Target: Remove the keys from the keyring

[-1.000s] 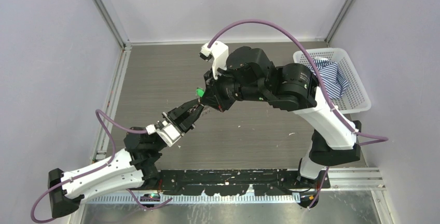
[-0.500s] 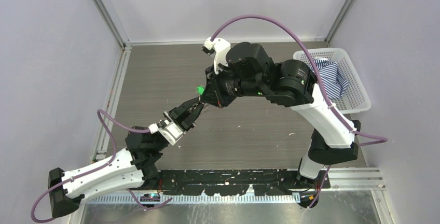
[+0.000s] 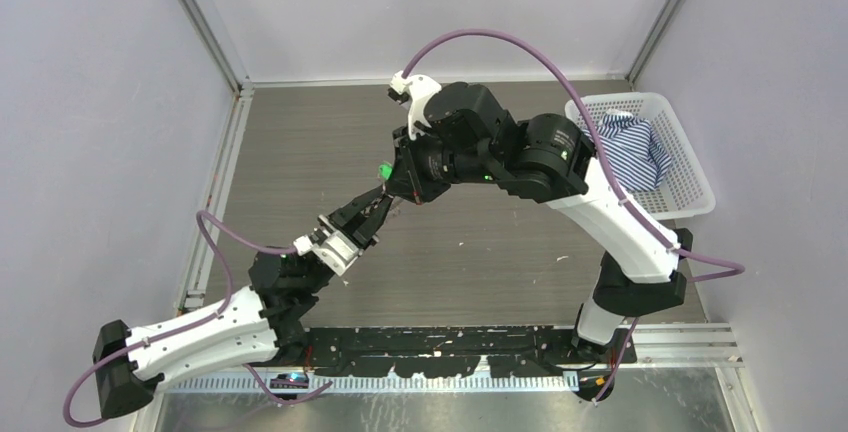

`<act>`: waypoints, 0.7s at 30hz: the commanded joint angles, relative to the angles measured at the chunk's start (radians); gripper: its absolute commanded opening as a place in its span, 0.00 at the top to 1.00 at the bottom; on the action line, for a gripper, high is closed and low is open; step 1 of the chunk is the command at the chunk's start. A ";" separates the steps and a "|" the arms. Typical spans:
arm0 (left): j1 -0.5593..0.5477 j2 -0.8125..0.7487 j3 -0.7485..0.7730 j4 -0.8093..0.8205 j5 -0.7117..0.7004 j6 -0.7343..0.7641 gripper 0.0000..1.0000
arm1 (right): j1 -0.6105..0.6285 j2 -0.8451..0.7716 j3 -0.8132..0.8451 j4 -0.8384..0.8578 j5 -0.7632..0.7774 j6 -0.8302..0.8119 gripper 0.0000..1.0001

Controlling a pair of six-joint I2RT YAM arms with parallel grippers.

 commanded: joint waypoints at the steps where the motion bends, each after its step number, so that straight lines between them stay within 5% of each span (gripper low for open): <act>1: -0.011 0.005 -0.026 0.269 -0.036 -0.025 1.00 | -0.025 -0.050 -0.056 0.131 0.108 0.021 0.99; 10: -0.011 0.078 -0.105 0.609 -0.218 -0.158 0.99 | 0.004 -0.086 -0.134 0.196 0.164 0.008 0.99; 21: -0.011 0.044 -0.114 0.619 -0.335 -0.198 0.99 | 0.083 -0.080 -0.095 0.212 0.187 -0.088 0.99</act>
